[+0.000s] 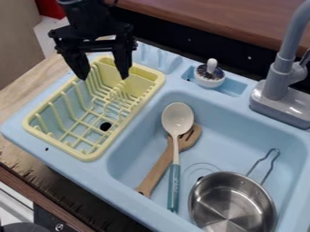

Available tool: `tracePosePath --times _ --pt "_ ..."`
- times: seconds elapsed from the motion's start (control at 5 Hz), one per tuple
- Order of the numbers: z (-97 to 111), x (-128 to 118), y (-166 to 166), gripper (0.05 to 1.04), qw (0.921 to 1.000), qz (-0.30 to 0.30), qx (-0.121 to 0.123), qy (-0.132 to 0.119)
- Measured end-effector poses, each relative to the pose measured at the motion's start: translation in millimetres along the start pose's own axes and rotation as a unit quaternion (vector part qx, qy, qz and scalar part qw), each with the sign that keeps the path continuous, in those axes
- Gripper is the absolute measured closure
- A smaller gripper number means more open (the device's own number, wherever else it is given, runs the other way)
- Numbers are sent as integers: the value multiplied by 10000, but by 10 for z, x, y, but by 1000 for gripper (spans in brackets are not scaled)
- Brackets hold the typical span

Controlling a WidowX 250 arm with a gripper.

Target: Moved the silver pan to the top left side of the sink

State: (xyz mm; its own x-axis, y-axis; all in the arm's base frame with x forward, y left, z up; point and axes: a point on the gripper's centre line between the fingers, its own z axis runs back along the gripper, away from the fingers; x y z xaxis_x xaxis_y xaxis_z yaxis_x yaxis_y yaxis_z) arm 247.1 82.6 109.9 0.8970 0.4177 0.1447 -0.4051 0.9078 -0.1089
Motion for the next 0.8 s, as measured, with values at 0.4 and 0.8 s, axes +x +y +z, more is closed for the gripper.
tracePosePath --times 0.4,0.8 --pt "-133 -170 -199 87 9960 -798 201 343" --pt "-159 -374 -643 87 9593 -2754 -27 623"
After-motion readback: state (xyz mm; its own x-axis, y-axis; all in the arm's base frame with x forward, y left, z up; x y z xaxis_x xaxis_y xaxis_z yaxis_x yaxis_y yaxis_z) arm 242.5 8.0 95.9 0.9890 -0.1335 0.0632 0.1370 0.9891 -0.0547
